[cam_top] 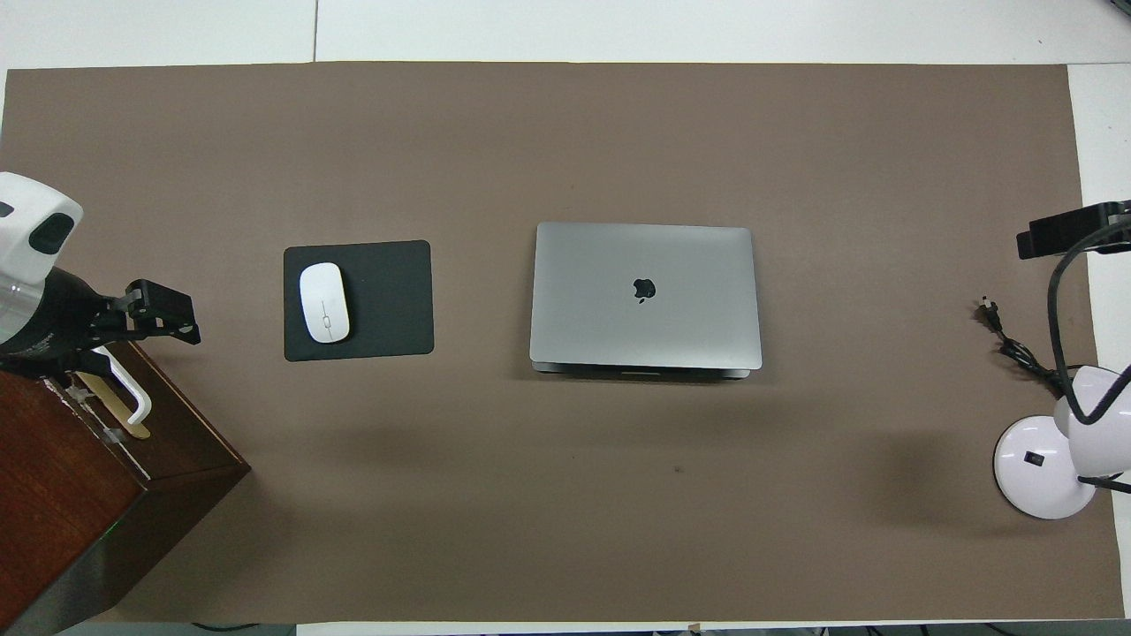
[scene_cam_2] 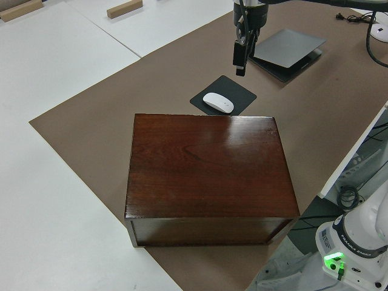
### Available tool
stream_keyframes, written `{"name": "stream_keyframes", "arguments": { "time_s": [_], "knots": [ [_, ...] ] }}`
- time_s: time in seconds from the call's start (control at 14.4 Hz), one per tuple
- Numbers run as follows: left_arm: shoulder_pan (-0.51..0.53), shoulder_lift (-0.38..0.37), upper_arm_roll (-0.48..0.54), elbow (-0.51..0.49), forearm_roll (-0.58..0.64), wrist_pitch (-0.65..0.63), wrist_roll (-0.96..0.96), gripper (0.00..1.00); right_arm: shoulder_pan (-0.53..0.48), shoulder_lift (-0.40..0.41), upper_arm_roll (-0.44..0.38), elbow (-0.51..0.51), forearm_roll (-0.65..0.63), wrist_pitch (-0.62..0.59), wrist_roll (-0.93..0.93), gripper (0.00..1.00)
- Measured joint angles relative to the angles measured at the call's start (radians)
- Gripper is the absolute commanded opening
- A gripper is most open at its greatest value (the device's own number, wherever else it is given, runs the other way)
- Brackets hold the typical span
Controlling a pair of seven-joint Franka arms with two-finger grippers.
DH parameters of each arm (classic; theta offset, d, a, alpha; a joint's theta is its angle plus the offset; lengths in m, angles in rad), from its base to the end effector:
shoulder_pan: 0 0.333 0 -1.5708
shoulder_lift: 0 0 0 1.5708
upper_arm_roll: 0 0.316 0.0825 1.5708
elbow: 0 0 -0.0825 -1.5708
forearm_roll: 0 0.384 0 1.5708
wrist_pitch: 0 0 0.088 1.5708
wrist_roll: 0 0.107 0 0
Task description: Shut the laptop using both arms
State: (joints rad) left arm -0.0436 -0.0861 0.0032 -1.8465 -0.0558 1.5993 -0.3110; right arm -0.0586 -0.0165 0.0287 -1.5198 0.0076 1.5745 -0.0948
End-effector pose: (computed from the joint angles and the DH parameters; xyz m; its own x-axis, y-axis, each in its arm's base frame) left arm 0.5168 -0.0267 0.5440 0.9481 0.2689 -0.1696 0.2734 -0.9619 0.0033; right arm 0.5500 -0.0155 0.6581 0.9953 0.0649 0.0715 0.0651 -0.9979 -0.0004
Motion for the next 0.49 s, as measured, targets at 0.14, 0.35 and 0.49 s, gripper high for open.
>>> {"name": "stream_keyframes", "arguments": {
  "time_s": [0.14,0.35,0.49],
  "knots": [
    [0.0,0.013,-0.003,0.027,0.0,0.0,0.0,1.0,0.0,0.0,-0.001,-0.001,0.0,0.0,0.0,1.0],
    [0.0,0.036,0.0,0.062,0.0,0.0,0.0,1.0,0.0,0.0,-0.002,-0.001,0.0,0.0,0.0,1.0],
    [-0.001,0.053,-0.001,0.075,0.0,0.001,0.0,1.0,0.0,-0.002,-0.002,-0.001,0.0,-0.001,0.0,1.0]
  ]
}}
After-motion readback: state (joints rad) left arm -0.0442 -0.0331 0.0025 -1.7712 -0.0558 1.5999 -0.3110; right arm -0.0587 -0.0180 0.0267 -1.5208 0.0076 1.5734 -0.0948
